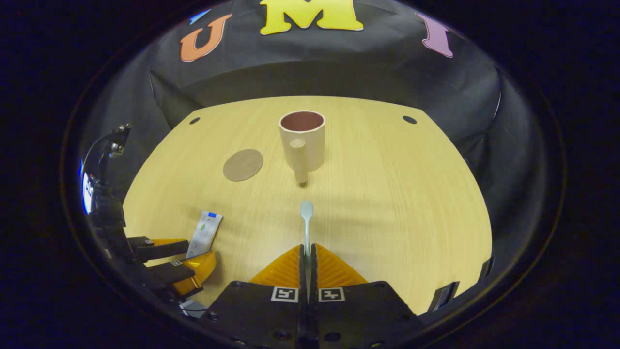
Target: Put the toothbrush and toothpaste on the desktop into the cup, then pick up the cup and place it on the coaster on the desktop.
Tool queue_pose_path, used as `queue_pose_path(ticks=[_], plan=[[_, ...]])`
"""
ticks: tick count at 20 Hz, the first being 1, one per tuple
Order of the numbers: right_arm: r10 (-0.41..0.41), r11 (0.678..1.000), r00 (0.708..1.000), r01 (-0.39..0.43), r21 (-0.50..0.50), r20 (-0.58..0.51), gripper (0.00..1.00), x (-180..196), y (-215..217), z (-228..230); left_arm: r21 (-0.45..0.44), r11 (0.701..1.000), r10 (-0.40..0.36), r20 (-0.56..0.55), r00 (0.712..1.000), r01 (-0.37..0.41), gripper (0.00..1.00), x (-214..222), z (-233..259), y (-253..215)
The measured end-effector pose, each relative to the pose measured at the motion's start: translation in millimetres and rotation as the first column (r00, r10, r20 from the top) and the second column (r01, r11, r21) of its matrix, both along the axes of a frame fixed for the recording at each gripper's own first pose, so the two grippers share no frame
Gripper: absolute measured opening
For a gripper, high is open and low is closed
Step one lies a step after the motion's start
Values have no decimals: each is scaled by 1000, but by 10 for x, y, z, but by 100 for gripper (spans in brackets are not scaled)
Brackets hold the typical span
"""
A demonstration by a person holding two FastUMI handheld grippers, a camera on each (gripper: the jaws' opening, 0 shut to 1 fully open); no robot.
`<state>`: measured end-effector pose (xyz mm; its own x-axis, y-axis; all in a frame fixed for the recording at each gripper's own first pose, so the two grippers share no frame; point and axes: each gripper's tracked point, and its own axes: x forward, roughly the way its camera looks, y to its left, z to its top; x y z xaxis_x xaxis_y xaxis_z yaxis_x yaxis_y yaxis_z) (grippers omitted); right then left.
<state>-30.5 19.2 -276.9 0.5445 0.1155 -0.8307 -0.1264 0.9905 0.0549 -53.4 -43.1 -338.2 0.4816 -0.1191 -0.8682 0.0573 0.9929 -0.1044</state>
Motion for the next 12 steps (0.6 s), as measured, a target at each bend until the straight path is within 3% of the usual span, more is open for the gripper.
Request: queue_pose_path(ticks=[2,4,6,7,8,12], plan=[[-7,1000,1000,7,2,4,0,-13,-31,33,-22,1000,4,1,1000,-4,75,20,64,-30],[-15,1000,1000,15,19,6,0,-18,-27,103,-21,1000,-11,0,1000,11,51,34,88,-36],[-24,999,1000,24,25,6,0,-3,-53,109,-18,999,-32,-3,999,32,46,9,82,-64],[-27,999,1000,27,28,6,0,9,-43,125,-19,999,-39,-7,999,39,52,2,87,-70],[-29,999,1000,29,34,9,0,25,-38,144,-21,999,-42,-7,999,42,43,-7,95,-81],[-33,997,999,30,73,41,0,121,-10,253,-66,997,-37,31,999,39,39,16,430,-53]])
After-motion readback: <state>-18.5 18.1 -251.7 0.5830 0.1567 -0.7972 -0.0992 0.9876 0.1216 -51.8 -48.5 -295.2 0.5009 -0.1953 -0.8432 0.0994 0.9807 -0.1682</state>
